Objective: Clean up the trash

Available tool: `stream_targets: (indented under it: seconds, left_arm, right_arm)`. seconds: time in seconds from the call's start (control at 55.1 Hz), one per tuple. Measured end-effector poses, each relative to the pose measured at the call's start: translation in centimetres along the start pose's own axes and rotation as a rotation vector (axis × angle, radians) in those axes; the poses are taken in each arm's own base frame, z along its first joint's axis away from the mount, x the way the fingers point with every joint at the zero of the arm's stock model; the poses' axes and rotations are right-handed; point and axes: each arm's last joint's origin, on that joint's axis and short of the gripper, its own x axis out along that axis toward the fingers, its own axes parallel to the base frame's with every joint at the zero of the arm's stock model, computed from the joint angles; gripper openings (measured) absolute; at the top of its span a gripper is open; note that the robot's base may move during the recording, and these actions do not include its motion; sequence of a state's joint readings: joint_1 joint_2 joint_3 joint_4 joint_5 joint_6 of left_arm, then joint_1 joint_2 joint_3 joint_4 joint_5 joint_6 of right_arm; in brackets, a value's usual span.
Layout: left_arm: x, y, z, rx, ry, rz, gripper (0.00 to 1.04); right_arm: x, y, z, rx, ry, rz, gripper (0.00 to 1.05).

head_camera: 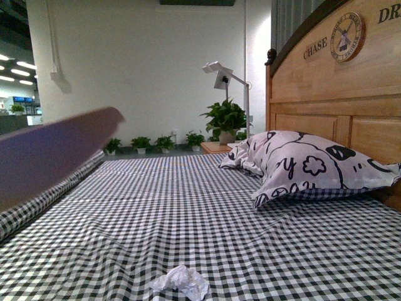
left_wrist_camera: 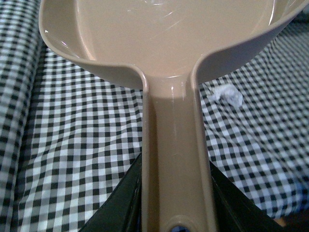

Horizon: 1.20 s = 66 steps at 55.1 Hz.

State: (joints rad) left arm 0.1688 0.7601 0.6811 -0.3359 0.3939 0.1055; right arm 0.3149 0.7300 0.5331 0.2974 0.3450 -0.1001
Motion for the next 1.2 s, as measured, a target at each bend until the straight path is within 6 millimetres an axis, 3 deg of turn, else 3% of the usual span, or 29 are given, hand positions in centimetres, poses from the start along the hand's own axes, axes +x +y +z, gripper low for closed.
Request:
stream_targets:
  seconds: [0.218,0.363,0.78,1.197]
  left_arm:
    - [4.3,-0.2,-0.3,0.331,0.145,-0.150,0.28]
    - [5.9,0.0,-1.2,0.471,0.247,-0.228,0.28]
    - [6.3,1.4,-2.5,0.725,0.345,-0.312,0.28]
    - [7.1,2.2,-3.5,0.781,0.317,-0.300,0.28]
  right_arm:
    - [0.0,0.0,0.0,0.001,0.000,-0.002,0.20]
    - [0.0,0.0,0.0,0.001,0.000,-0.003,0.20]
    - [0.0,0.0,0.0,0.001,0.000,-0.002,0.20]
    - [0.0,0.0,0.0,0.001,0.000,-0.003,0.20]
